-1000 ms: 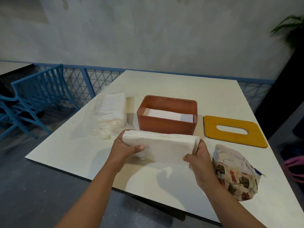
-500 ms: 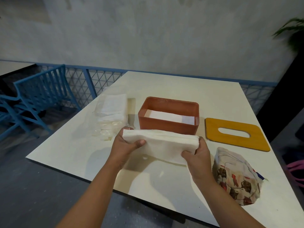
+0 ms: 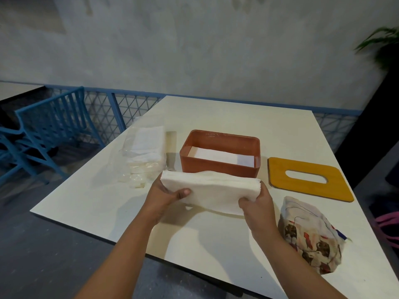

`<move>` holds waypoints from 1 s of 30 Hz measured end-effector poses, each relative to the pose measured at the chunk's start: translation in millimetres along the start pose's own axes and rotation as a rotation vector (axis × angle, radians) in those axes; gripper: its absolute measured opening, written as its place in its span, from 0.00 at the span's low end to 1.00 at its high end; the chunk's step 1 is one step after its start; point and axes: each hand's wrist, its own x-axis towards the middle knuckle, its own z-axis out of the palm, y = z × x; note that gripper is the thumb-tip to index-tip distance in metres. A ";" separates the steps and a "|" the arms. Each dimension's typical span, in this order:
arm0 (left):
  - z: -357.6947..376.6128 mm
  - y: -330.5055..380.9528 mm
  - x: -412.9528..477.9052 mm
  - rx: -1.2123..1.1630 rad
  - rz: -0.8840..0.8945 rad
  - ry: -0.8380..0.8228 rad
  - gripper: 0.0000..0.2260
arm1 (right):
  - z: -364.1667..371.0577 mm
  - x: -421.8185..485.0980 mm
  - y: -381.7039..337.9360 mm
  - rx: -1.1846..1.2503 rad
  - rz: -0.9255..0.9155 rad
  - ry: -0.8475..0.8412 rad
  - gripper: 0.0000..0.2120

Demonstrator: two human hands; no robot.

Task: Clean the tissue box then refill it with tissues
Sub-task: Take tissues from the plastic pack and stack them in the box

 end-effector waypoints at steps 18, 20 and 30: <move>0.2 1.7 2.7 0.156 -0.051 -0.065 0.23 | -4.8 2.6 -1.3 -0.010 0.021 0.021 0.23; 4.1 -0.7 1.4 0.157 -0.084 -0.056 0.23 | -4.6 1.7 3.2 -0.016 0.038 0.019 0.23; 6.4 2.2 2.3 0.141 -0.039 -0.061 0.22 | -9.7 2.8 1.8 0.004 0.035 0.030 0.23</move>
